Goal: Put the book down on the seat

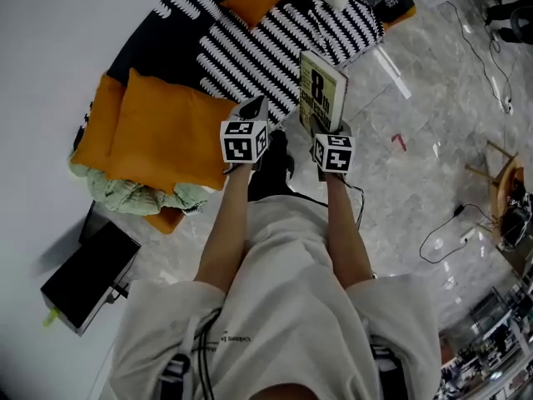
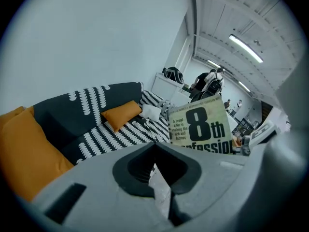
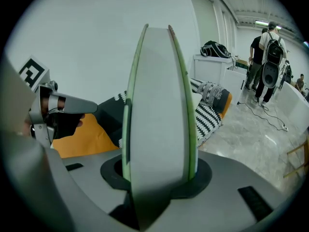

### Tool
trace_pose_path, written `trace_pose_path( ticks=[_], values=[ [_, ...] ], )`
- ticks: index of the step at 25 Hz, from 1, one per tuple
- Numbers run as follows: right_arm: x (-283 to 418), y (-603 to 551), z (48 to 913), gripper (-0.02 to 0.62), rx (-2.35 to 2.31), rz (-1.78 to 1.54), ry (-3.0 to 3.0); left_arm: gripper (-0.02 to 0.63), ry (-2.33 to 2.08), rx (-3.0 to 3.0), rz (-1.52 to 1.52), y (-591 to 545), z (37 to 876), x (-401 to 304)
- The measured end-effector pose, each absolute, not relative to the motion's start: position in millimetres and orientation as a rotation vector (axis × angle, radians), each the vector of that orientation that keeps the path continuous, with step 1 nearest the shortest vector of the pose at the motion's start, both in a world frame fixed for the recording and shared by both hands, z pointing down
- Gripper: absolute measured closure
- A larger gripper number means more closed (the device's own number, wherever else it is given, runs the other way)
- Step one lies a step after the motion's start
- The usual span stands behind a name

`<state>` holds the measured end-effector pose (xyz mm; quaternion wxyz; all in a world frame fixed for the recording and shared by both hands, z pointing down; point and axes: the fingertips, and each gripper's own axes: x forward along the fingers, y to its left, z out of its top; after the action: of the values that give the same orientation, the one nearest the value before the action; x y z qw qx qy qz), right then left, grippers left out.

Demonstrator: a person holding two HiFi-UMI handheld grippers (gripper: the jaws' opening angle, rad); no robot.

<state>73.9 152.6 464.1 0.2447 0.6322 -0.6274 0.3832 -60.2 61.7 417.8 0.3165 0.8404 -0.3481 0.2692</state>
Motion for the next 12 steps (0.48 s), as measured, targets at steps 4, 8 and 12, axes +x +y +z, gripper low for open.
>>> trace_pose_path(
  ticks=[4,8,12],
  values=[
    [83.7,128.3,462.4,0.436,1.722,1.055,-1.707,0.597,-0.908,2.206,0.69,35.5,416.5,-47.1],
    [91.3,97.0,455.2,0.436,1.739,1.045,-1.703,0.597,-0.885,2.223,0.7,11.9,413.5,-42.4],
    [100.7,70.0,448.0,0.436,1.731,0.996,-1.705,0.597,-0.878,2.226,0.682,-11.6,412.7,-40.0]
  ],
)
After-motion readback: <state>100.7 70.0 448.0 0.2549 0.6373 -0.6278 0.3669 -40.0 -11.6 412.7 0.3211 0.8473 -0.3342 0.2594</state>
